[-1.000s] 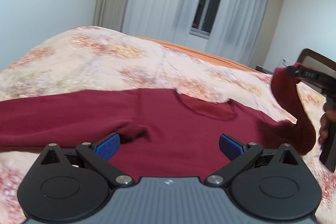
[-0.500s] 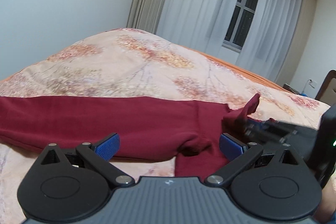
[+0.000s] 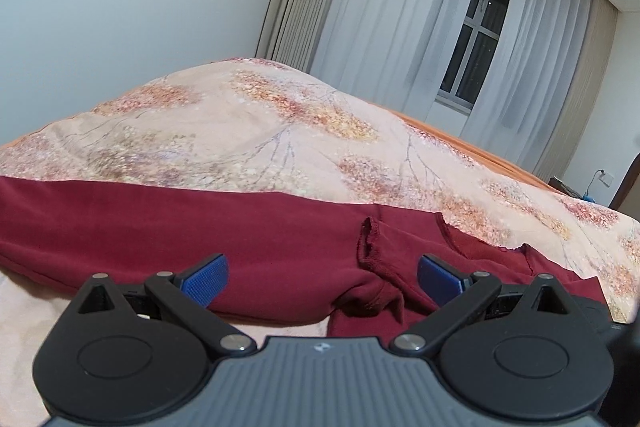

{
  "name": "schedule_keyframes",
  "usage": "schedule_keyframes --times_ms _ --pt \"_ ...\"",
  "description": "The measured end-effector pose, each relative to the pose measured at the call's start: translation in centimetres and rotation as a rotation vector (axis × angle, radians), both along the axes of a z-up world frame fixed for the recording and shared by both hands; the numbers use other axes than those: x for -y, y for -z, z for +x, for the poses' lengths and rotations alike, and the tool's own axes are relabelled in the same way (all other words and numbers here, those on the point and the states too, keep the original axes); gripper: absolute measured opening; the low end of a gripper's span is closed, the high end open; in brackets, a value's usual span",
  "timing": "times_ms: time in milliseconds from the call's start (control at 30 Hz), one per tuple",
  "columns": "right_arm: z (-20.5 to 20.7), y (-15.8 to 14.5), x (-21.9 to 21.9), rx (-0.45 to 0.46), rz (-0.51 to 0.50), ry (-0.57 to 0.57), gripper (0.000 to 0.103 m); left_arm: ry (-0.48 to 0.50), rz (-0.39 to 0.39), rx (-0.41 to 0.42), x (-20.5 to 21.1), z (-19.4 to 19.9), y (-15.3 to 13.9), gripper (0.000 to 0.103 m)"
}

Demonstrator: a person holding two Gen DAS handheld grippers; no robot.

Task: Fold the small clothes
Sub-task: 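Grasp the sleeve cuff with the right gripper and lift it across the body, then lay the sleeve onto the sweater body and open the right gripper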

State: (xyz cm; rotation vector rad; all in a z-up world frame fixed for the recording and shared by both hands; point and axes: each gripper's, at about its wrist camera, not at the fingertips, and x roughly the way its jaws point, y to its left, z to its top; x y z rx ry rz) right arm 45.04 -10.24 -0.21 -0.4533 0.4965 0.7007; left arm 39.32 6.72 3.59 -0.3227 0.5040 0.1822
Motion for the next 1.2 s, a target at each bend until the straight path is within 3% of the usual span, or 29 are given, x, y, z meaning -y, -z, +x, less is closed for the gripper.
schedule_keyframes --times_ms 67,200,267,400,500,600,700,767,833,1000,1033,1100,1167,1200 --pt "-0.4 -0.7 2.1 0.001 0.032 0.013 0.071 0.016 0.013 0.011 0.7 0.8 0.3 0.103" --pt "-0.8 -2.1 8.1 0.053 0.058 0.133 0.08 0.039 0.032 0.043 2.2 3.3 1.4 0.103" --pt "-0.3 -2.6 11.6 0.094 0.077 0.241 0.089 0.032 0.029 0.046 2.8 4.6 2.2 0.103" --pt "1.8 -3.3 18.5 0.158 0.122 0.504 0.097 -0.016 0.062 0.031 3.7 6.4 3.8 0.103" --pt "3.9 -3.2 22.7 0.145 0.17 0.639 0.098 -0.051 0.062 -0.02 3.6 7.2 4.9 0.103" --pt "6.4 -2.2 25.6 0.071 0.198 0.709 0.092 -0.085 0.054 -0.073 3.2 7.7 6.0 0.103" --pt "8.4 -0.6 26.6 -0.033 0.217 0.734 0.076 -0.084 0.092 -0.105 3.5 8.0 6.7 0.103" --pt "9.4 0.2 27.0 -0.088 0.221 0.747 0.041 -0.086 0.119 -0.114 3.9 8.1 7.0 0.103" --pt "9.7 0.9 27.3 -0.099 0.229 0.779 0.023 -0.087 0.137 -0.122 4.1 8.2 7.3 0.103" --pt "9.8 1.2 28.2 -0.033 0.173 0.831 0.0 -0.087 0.148 -0.124 4.2 8.3 7.4 0.103" --pt "9.9 1.4 28.6 -0.028 0.149 0.849 0.0 -0.087 0.147 -0.124 4.2 8.3 7.5 0.103" --pt "9.5 1.5 29.7 -0.056 0.196 0.837 0.004 -0.087 0.15 -0.124 4.3 8.3 7.4 0.103" --pt "8.0 1.0 30.1 -0.046 0.231 0.799 0.036 -0.087 0.152 -0.123 4.3 8.3 7.5 0.103" --pt "7.0 0.6 30.0 -0.024 0.222 0.779 0.044 -0.087 0.152 -0.122 4.3 8.3 7.5 0.103"
